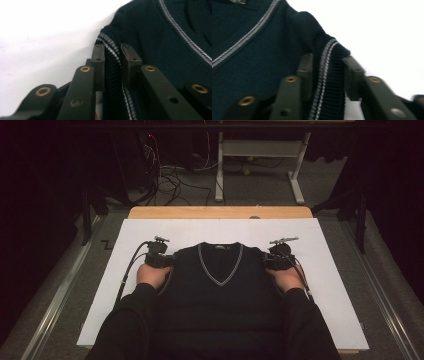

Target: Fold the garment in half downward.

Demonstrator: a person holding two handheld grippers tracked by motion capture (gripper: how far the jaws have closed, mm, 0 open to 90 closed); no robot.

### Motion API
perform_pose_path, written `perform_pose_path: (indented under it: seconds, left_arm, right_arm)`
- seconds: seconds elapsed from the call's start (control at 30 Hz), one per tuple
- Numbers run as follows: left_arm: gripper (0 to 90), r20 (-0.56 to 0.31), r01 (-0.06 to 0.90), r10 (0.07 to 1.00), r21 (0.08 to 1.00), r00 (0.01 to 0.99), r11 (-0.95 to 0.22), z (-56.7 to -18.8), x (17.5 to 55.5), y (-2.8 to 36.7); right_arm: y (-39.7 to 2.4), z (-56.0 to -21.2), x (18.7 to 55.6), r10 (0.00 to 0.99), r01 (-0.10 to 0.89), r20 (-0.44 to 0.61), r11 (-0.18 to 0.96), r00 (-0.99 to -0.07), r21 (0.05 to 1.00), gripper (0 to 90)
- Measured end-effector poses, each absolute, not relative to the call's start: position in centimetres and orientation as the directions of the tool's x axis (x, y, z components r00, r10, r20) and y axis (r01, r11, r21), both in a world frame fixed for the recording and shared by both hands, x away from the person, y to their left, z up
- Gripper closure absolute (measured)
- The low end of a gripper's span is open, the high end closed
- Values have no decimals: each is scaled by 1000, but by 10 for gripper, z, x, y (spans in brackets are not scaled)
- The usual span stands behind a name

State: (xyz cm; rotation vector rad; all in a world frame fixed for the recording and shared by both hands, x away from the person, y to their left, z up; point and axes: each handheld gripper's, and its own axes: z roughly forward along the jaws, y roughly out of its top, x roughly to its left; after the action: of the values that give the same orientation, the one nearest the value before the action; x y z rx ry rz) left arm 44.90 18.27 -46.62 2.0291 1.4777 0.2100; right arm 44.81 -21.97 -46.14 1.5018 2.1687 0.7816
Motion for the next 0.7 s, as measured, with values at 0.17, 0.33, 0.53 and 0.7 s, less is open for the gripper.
perform_pose_path:
  seconds: [0.17, 0.33, 0.53, 0.7]
  left_arm:
    - [732, -206, 791, 905, 581, 371, -192, -462, 447, 184]
    - [731, -215, 726, 900, 672, 378, -144, -438, 448, 192]
    - [731, -192, 633, 894, 765, 405, -122, -400, 447, 193]
    - [731, -168, 551, 901, 830, 401, -91, -371, 445, 194]
  right_arm:
    - [-217, -461, 446, 928, 709, -7, 290, -373, 643, 799]
    - [-222, -442, 441, 926, 644, -38, 291, -376, 707, 799]
    - [-228, -404, 439, 928, 538, -84, 282, -363, 794, 799]
    - [-230, -373, 438, 935, 453, -93, 251, -342, 855, 799]
